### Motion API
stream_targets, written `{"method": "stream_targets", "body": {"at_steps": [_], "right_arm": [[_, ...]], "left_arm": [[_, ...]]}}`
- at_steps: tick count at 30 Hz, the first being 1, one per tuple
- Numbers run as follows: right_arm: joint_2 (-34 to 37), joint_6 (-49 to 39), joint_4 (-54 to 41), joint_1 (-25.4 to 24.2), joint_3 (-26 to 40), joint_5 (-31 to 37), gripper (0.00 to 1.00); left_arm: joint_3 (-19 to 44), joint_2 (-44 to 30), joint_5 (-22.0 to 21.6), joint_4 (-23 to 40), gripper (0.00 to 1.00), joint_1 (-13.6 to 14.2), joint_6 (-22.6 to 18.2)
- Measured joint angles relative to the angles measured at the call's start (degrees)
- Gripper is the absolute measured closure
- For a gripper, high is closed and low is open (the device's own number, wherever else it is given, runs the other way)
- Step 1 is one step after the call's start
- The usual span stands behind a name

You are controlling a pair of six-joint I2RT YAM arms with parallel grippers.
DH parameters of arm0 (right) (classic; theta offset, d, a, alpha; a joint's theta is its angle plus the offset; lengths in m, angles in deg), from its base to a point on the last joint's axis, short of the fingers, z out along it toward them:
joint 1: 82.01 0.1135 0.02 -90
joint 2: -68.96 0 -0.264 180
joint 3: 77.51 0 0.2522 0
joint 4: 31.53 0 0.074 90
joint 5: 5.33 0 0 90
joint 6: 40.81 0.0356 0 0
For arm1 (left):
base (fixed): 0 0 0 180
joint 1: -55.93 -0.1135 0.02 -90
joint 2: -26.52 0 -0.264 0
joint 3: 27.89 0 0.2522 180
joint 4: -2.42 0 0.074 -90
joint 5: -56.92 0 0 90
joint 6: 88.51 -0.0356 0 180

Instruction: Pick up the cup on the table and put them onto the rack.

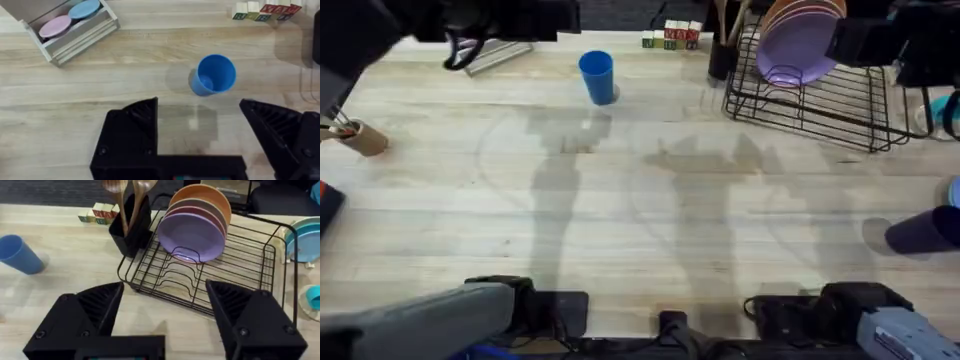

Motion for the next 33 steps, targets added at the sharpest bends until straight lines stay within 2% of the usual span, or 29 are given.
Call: {"method": "stream_targets", "body": {"at_steps": [7, 19, 29, 33], "right_arm": [[0.0, 0.0, 0.4, 0.0, 0.0, 0.0, 0.006], [0.0, 0.0, 0.4, 0.0, 0.0, 0.0, 0.006], [0.0, 0.0, 0.4, 0.0, 0.0, 0.0, 0.006], [0.0, 0.0, 0.4, 0.0, 0.0, 0.0, 0.006]], "left_arm": [[0.0, -8.2, 0.0, -3.2, 0.007, 0.0, 0.0], [0.0, -17.8, 0.4, -10.5, 0.007, 0.0, 0.0], [0.0, -22.6, 1.5, -13.6, 0.026, 0.0, 0.0], [0.0, -23.8, 1.6, -13.6, 0.122, 0.0, 0.1]]}}
